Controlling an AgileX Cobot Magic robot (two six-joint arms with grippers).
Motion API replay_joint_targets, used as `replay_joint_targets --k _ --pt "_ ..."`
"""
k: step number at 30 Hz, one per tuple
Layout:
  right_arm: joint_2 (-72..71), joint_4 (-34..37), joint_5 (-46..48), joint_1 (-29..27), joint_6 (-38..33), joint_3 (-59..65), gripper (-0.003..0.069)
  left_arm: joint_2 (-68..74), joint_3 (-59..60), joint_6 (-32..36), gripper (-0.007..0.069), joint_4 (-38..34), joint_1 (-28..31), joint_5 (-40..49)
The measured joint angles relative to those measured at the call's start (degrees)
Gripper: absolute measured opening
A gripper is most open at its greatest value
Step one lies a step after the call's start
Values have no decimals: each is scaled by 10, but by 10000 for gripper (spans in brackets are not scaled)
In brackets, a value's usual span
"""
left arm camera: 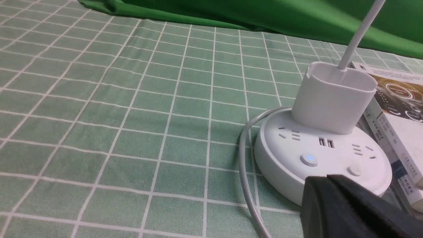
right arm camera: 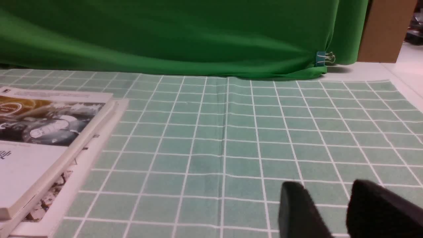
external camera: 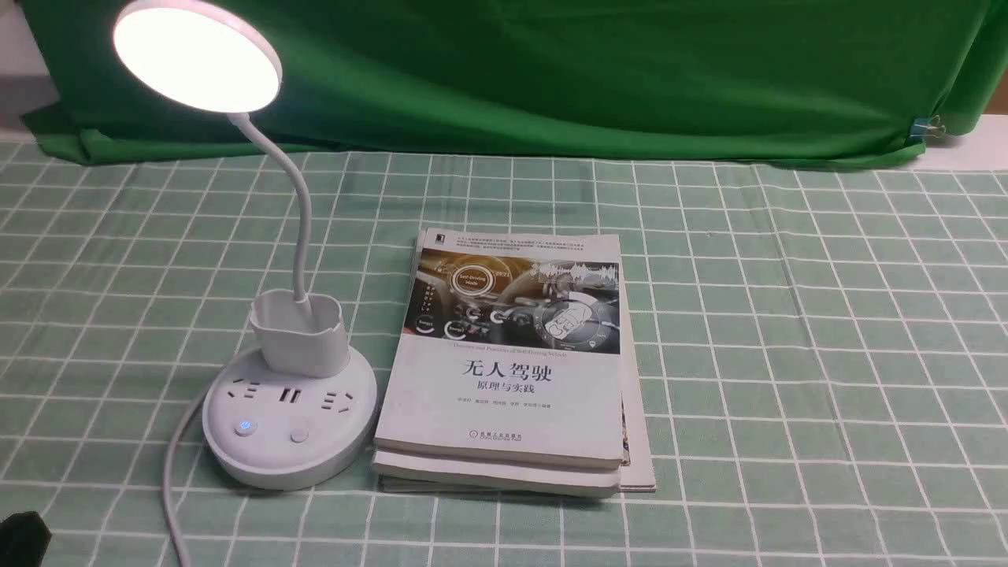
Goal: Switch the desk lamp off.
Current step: Use the left arm to press the button switch on the lamp holder
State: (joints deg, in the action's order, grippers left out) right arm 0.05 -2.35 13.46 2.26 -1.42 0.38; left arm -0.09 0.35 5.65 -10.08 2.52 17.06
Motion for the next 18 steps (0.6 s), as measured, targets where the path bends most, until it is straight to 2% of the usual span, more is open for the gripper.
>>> replay_joint_targets --k 18 --pt "0 0 0 0 0 0 242 0 0 0 0 14 0 -4"
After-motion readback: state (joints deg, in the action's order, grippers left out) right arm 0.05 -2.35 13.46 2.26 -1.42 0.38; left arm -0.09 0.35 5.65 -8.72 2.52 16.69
